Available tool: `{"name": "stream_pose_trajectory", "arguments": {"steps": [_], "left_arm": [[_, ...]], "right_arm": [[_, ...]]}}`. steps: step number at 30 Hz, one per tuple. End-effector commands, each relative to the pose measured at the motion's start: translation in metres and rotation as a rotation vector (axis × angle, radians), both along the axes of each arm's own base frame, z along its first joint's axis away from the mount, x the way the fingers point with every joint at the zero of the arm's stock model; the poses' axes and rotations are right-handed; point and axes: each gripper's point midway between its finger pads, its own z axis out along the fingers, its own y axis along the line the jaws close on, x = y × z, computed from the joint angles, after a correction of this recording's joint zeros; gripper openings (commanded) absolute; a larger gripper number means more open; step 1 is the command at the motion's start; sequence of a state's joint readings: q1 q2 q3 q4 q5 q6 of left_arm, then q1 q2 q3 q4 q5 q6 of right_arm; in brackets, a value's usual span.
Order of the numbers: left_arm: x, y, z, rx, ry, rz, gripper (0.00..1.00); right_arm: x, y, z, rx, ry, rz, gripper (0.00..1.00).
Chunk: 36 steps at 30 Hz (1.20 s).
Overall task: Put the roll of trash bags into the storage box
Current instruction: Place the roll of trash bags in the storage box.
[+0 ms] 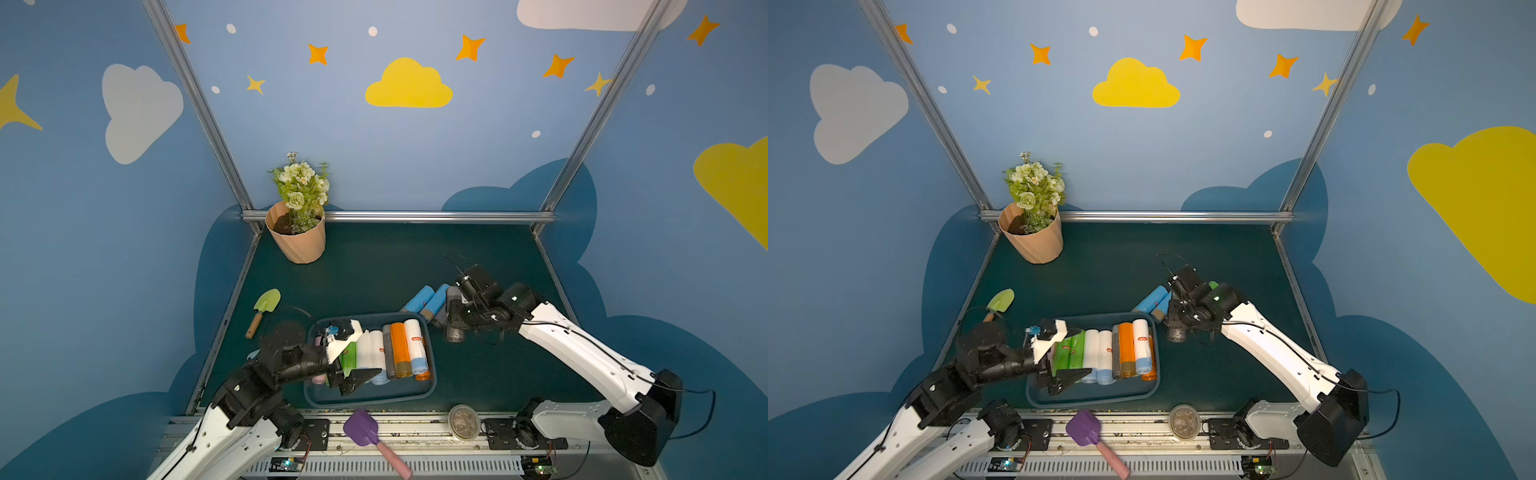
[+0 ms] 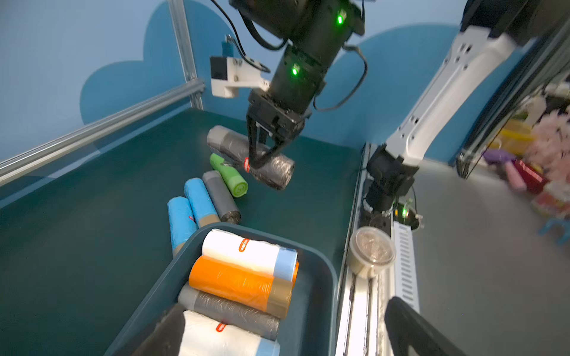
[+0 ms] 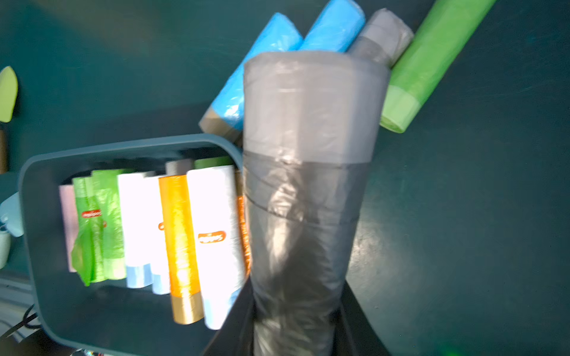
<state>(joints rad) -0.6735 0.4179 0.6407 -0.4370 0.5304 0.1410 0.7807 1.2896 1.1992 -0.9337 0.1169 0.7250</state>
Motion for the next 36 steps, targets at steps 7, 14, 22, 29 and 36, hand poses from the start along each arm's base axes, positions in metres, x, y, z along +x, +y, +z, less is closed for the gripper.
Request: {"name": "stream_pose_trajectory", "arguments": {"steps": [7, 14, 22, 29, 36], "left_arm": [[0.006, 0.019, -0.021, -0.100, 0.380, 0.231, 1.00], [0.020, 0.020, -0.030, -0.122, 0.488, 0.329, 1.00], [0.007, 0.025, -0.030, -0.140, 0.492, 0.301, 1.00], [0.002, 0.026, -0.023, -0.202, 0.451, 0.286, 1.00], [-0.001, 0.022, -0.026, -0.183, 0.455, 0.268, 1.00]], "right_arm": [[-0.011, 0.065, 0.008, 0.015, -0.028, 0.054, 0.30], [-0.025, 0.099, 0.007, 0.022, -0.039, 0.125, 0.30], [-0.043, 0.127, -0.011, 0.026, -0.015, 0.145, 0.30], [-0.053, 0.153, -0.020, 0.062, -0.014, 0.142, 0.30], [-0.067, 0.169, -0.039, 0.032, 0.012, 0.143, 0.30]]}}
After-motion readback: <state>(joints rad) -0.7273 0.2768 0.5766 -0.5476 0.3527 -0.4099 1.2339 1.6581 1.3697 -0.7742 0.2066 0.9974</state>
